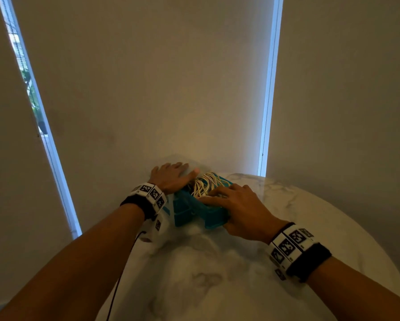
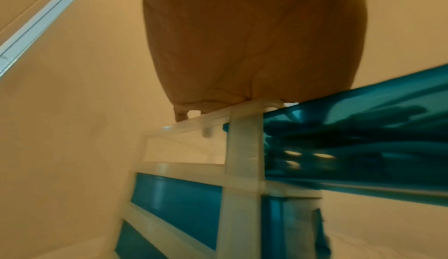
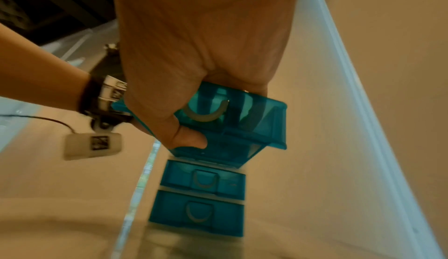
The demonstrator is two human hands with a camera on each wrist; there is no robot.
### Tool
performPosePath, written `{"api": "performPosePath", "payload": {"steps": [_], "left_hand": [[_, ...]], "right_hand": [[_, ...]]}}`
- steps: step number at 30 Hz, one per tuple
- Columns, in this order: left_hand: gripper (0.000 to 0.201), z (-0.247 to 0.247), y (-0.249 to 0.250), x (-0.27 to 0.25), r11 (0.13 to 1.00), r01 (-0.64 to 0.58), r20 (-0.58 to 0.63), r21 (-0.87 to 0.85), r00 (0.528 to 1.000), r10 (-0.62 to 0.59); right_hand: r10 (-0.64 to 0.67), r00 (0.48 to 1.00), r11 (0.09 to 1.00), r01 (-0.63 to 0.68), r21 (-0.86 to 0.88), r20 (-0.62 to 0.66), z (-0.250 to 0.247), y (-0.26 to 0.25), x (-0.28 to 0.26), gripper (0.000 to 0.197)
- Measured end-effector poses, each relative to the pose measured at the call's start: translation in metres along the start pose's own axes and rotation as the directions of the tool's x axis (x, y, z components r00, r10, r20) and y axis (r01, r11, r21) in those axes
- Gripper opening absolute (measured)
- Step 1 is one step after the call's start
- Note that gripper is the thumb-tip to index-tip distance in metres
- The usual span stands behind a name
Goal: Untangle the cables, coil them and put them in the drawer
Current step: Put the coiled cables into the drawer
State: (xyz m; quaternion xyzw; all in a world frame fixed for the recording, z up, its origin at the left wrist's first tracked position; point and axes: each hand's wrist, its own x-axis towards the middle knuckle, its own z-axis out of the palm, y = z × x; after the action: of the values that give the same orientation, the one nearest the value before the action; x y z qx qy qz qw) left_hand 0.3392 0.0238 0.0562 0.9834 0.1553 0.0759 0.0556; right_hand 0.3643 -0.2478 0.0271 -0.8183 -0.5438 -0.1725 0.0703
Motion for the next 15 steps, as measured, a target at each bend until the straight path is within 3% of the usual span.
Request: {"api": "performPosePath", "payload": {"steps": [3,11,15], "left_hand": [[0.114,-0.002,0.000,0.001,0.998,-0.061,0.019,0.001,0.998,0.061],[0.091,-0.001,-0.002,0.003,0.996,-0.088,0.047,0.024,0.995,0.086],[0.091,-0.001,-0.003,0.002,0.996,-0.090,0.045,0.014,0.995,0.089]], "right_hand": [[-0.021,1.000,1.000,0.022,-0.017,0.017,0.002,-0.005,-0.006,0.081],[-0.037,0.999,0.999,0.037,0.016,0.013,-0.003,-0.009,-0.004,0.083],[0.046,0.999,0.998,-0.047,0.043,0.006,-0.008,-0.011,-0.001,0.092]]}}
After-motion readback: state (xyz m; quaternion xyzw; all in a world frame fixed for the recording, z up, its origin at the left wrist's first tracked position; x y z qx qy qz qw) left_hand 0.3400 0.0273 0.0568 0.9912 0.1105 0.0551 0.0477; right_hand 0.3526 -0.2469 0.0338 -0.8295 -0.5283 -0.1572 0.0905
